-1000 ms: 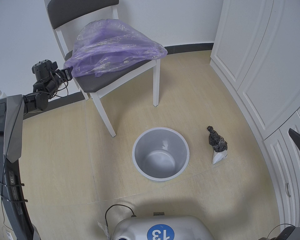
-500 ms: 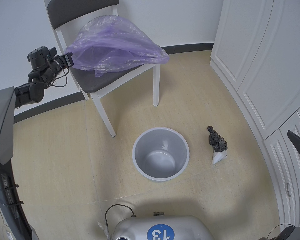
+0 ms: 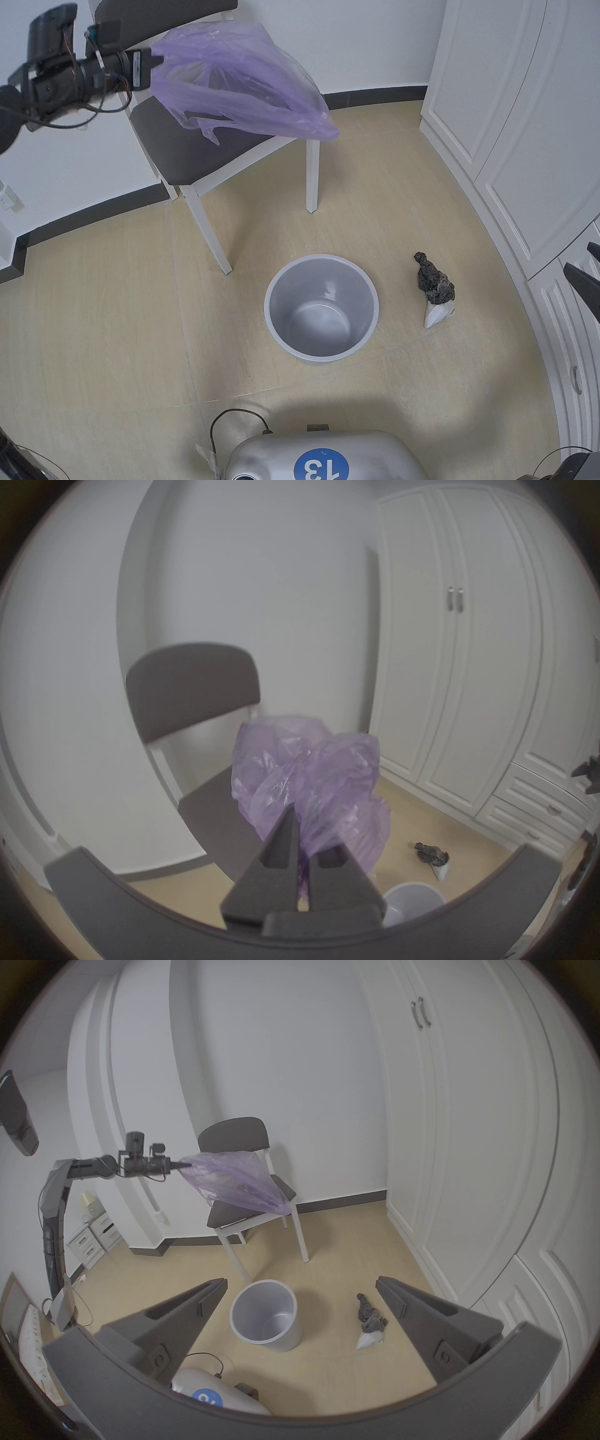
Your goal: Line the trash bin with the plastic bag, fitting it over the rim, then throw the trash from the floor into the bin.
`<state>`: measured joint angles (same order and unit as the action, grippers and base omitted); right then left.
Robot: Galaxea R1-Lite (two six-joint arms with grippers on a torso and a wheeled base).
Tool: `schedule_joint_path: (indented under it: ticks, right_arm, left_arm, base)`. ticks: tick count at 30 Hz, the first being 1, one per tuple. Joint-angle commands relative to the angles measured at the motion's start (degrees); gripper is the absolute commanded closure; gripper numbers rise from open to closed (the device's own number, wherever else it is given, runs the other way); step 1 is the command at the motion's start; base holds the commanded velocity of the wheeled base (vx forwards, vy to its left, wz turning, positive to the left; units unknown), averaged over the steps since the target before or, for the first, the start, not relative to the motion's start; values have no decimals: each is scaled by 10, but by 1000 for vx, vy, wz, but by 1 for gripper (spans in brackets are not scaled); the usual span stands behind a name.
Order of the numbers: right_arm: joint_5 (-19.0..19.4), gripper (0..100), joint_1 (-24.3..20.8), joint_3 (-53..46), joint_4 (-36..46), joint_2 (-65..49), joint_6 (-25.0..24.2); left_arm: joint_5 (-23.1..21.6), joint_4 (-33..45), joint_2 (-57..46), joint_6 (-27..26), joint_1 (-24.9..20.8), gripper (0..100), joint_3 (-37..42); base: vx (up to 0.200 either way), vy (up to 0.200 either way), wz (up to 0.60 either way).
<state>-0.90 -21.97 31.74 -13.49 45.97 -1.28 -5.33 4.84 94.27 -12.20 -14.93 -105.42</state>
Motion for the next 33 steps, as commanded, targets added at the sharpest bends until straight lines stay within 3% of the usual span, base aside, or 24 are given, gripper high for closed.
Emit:
schedule_joint_path:
  ticks: [1,5,10,16,24,33]
  right_arm:
    - [-2,0,-36,4,-3,21,-3]
    - [2,0,-41,19,-8,44,-2]
    - [-2,0,-73,31,-22,88,-2]
    - [-6,0,-75,26,-68,127,-5]
    - [-6,0,-96,7,-102,172,-44]
    - [-26,0,-118,-6,-171,245,-69]
  left_arm:
    - [21,29,-97,-35,-55,100,-7]
    - [55,76,-108,-70,-117,100,-38]
    - [106,113,-83,-77,-197,100,-92]
    - [109,113,-76,-85,-228,100,-92]
    - [131,120,-80,-85,-323,100,-92]
    - [132,133,-81,-86,-353,100,-92]
  base:
    - [0,0,0]
    - [0,0,0]
    - [0,0,0]
    - [0,0,0]
    - [0,0,0]
    - [0,0,0]
